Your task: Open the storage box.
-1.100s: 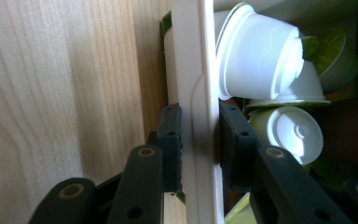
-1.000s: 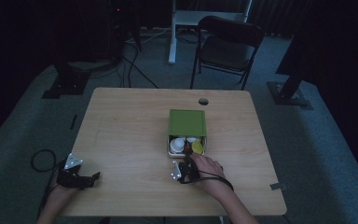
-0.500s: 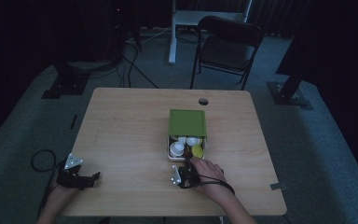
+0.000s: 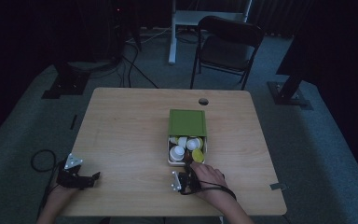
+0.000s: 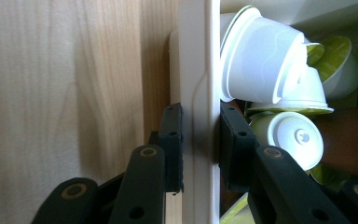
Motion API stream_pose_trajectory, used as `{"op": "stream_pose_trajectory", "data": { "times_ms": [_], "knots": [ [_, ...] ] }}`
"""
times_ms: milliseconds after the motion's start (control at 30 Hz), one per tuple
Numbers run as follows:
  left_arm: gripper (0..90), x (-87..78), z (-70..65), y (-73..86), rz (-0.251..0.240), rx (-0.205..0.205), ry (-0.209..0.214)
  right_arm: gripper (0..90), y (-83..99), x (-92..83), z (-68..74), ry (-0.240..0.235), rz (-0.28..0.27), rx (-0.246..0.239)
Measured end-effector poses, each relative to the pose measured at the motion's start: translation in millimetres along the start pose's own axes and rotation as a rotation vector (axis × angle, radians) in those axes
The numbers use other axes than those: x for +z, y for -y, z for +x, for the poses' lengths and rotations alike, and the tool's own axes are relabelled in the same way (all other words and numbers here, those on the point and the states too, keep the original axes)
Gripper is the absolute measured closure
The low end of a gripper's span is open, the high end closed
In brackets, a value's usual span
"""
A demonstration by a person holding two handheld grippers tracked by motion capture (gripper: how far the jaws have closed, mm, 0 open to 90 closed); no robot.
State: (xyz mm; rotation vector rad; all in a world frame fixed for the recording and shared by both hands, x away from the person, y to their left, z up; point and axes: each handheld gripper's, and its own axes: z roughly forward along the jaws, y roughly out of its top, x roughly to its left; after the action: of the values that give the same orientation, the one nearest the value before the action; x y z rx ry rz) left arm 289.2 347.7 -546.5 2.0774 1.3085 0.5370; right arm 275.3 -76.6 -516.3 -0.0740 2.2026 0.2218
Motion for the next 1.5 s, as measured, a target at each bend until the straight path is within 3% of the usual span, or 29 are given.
{"op": "stream_pose_trajectory", "data": {
  "times_ms": [667,1500],
  "knots": [
    [0.7,0.0,0.0,0.0,0.0,0.0,0.0,74.1,-1.1,-21.0,21.1,-0.02,-0.009,-0.013],
    [0.7,0.0,-0.2,-0.1,0.0,-0.002,0.0,74.1,-3.9,-40.4,34.7,-0.028,-0.029,-0.01]
  ]
}}
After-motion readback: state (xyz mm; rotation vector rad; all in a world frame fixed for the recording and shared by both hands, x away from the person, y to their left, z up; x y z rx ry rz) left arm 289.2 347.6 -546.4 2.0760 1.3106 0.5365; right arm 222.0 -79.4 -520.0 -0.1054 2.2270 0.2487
